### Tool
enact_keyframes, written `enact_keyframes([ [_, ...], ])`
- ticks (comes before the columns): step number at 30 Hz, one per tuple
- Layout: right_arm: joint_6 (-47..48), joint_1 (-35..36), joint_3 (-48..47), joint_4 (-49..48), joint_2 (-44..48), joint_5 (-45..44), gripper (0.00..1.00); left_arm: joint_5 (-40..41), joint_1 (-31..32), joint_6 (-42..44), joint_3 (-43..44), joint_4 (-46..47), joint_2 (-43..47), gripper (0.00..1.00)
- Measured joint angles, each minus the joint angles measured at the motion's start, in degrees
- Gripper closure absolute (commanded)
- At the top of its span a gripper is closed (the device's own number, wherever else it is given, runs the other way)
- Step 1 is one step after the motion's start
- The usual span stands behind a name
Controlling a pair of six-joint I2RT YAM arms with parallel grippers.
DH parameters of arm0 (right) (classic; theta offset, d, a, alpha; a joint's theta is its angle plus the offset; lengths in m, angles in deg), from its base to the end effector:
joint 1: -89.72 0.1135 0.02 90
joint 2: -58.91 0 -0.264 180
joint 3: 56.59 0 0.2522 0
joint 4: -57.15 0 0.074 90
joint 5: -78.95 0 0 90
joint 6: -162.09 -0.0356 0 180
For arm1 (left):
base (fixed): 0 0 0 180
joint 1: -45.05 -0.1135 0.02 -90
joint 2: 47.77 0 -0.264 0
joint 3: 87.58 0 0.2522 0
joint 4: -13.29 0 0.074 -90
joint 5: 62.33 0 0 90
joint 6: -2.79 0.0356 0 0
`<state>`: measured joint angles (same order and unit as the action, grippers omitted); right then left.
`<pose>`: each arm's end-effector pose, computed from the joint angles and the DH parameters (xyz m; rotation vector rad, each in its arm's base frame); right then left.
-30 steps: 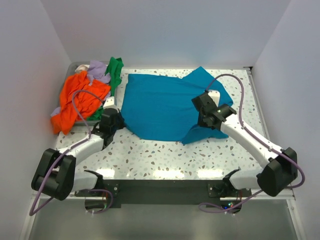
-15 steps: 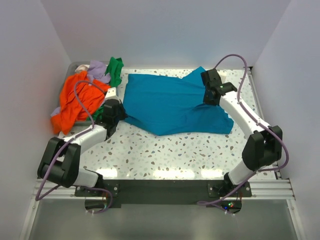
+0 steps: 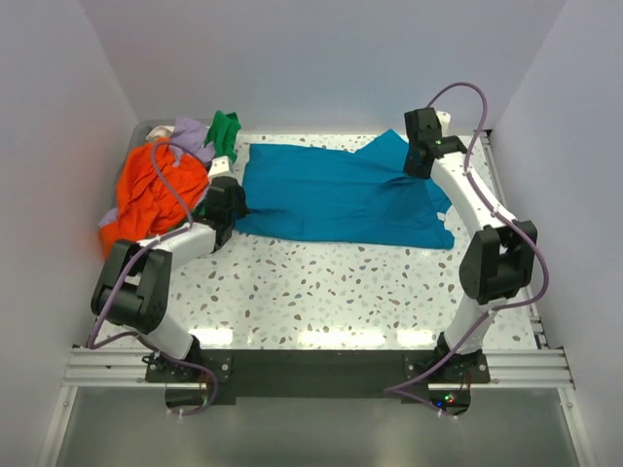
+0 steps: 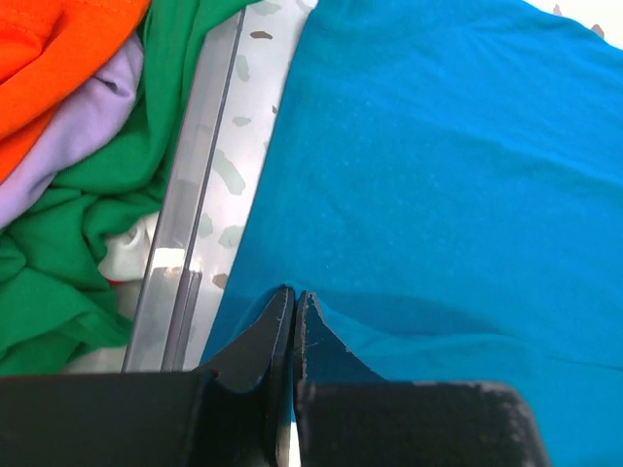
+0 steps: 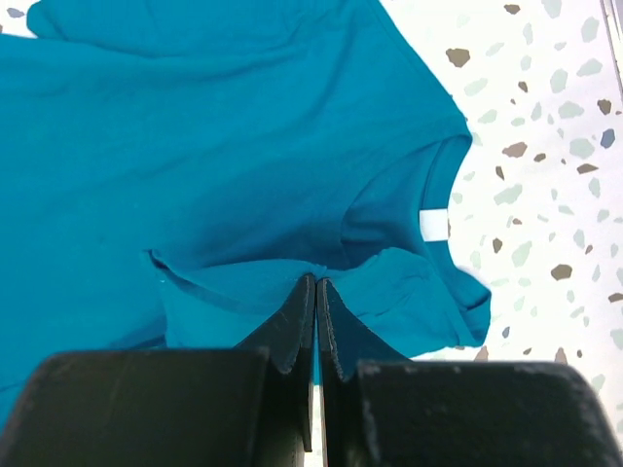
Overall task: Fold and stack the t-shirts
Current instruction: Fold the tshirt
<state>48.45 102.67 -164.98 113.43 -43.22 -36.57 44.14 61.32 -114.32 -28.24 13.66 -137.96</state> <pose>0.3878 0.0734 0.3178 0.4097 2.3104 -0.2358 0.3202 -0.0829 0.1933 -0.3670 2.0501 -0.1595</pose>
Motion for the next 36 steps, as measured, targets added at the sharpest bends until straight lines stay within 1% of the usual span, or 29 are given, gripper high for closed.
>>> enact_keyframes([
  [6,1.05,-1.44,-5.11,-0.09,-5.07,1.11,1.0,1.18,-0.2,0.37,3.67,-0.07,-3.32,1.0],
  [12,1.7,-1.64,-8.44,0.26,-7.93,1.22,1.0,2.05,-0.9,0.87,6.88,-0.04,-6.05,1.0],
  [23,1.77,-2.91,-8.79,0.5,-8.26,0.55,1.0,2.45,-2.16,1.27,8.44,-0.09,-8.31,1.0],
  [31,1.9,-4.07,-8.79,0.63,-8.26,0.55,1.0,2.16,-2.43,1.66,11.96,-0.31,-12.02,1.0],
  [32,1.9,-4.11,-8.81,0.66,-8.26,0.55,1.0,2.14,-2.43,1.77,12.39,-0.39,-12.39,0.99],
  [34,1.92,-4.13,-9.31,0.81,-8.59,0.57,1.0,1.97,-2.43,2.1,13.31,-0.52,-13.14,0.86],
  [35,1.97,-4.13,-9.88,0.83,-9.01,0.57,1.0,1.9,-2.43,2.38,13.81,-0.59,-13.53,0.77],
  [36,2.05,-4.22,-10.49,0.83,-9.46,0.57,1.0,1.68,-2.43,2.54,14.34,-0.72,-13.9,0.63],
])
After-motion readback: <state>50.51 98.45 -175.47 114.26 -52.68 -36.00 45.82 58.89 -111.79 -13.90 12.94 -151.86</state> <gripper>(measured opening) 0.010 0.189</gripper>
